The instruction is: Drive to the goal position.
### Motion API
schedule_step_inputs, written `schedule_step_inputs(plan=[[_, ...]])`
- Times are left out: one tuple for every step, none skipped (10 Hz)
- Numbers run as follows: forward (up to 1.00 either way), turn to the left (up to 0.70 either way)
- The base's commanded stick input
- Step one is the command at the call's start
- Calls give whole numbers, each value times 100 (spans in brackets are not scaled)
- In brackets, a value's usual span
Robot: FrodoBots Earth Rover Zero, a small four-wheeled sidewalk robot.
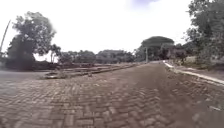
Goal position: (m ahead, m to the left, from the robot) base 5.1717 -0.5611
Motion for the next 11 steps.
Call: schedule_step_inputs(plan=[[70, -27], [70, -13], [70, 0], [70, 0], [70, 0], [70, 0], [70, 0], [70, 0], [70, 0], [70, 0], [70, 0]])
